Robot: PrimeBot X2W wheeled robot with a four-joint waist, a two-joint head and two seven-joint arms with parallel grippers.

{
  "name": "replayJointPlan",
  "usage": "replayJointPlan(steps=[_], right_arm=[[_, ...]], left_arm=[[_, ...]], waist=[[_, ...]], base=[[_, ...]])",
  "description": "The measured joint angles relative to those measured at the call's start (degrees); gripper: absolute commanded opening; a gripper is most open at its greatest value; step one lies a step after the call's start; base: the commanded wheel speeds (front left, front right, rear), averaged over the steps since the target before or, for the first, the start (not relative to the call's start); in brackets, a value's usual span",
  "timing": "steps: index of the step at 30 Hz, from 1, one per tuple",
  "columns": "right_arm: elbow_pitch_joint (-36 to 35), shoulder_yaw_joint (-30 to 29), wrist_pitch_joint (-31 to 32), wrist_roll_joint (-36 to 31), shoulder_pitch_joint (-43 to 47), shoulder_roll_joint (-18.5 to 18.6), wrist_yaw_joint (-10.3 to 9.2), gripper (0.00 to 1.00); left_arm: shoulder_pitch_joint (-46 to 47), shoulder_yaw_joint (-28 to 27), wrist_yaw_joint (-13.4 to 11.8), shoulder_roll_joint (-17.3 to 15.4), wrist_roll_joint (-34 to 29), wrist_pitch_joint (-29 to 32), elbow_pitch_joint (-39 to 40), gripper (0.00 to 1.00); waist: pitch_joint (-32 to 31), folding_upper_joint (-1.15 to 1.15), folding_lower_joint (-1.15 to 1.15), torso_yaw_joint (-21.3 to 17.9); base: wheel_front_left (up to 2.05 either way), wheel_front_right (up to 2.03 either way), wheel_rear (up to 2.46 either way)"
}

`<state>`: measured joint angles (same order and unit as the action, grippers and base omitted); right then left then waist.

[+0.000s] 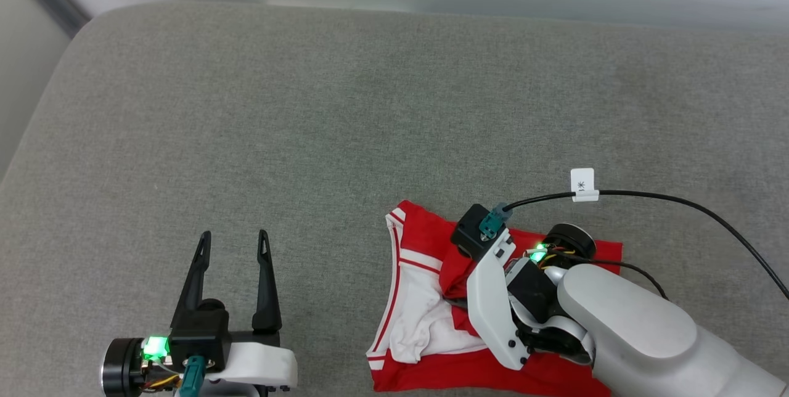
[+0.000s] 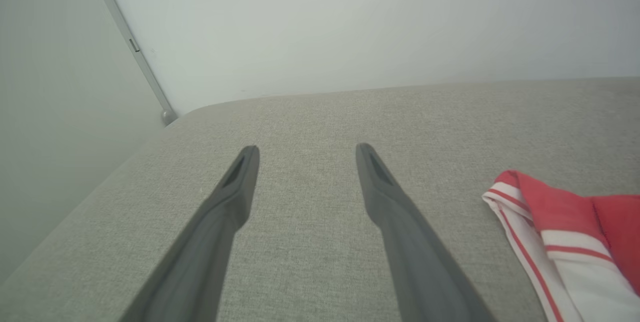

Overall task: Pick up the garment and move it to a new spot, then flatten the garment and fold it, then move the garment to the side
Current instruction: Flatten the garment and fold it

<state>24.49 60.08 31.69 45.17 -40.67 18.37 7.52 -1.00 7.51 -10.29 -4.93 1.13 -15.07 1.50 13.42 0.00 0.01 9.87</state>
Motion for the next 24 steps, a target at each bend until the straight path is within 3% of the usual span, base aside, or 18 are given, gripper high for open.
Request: replayJointPlan(steps=[2,3,4,5,9,12,17,24], right_arm=[[0.4,1.1,-2.5,0.3,-0.4,0.1,0.01,0.00],[0.4,1.4,-4.3,0.3,-0.4,0.4,0.01,0.26],[0.3,1.7,-5.9,0.2,-0.5,0.8,0.01,0.89],[-0.3,2.2,-7.3,0.1,-0.7,1.5,0.00,1.00],[-4.4,1.4,-14.9,-1.1,-1.7,5.2,-0.01,1.00],[-6.2,-2.5,-22.0,-4.4,-1.5,8.1,-0.01,1.00],[-5.7,-16.9,-35.7,-14.0,2.9,9.0,-0.01,1.00],[-6.9,-39.5,-45.3,-27.5,15.5,3.4,-0.01,1.00]], left_arm=[[-0.1,-0.2,0.0,0.0,-0.1,0.0,-0.2,1.00],[-0.2,-0.4,0.0,0.0,-0.1,0.0,-0.4,1.00],[-0.6,-0.5,0.0,0.0,-0.1,0.0,-0.5,1.00],[-1.1,-0.6,0.1,0.0,-0.1,0.0,-0.6,1.00],[-1.7,-1.0,0.5,-0.2,-0.4,0.0,-0.9,1.00],[-2.7,-1.3,0.7,-0.4,-0.4,0.0,-1.1,1.00],[-3.8,-1.7,1.0,-0.6,-0.4,0.0,-1.0,1.00],[-5.1,-2.4,1.2,-0.6,-0.4,0.0,-0.5,1.00]], waist=[[-0.4,0.00,0.00,-0.3],[-0.8,0.00,0.00,-0.5],[-1.2,0.00,0.00,-0.7],[-1.7,0.00,0.00,-0.9],[-3.7,0.00,0.00,-1.8],[-5.1,0.00,0.00,-2.7],[-7.1,0.00,0.00,-4.4],[-8.9,0.00,-0.01,-6.6]], base=[[0.00,0.00,0.00],[0.00,0.00,0.00],[0.00,0.00,0.00],[0.00,0.00,0.00],[0.00,0.00,0.00],[0.00,0.00,0.00],[0.00,0.00,0.00],[0.00,0.00,0.00]])
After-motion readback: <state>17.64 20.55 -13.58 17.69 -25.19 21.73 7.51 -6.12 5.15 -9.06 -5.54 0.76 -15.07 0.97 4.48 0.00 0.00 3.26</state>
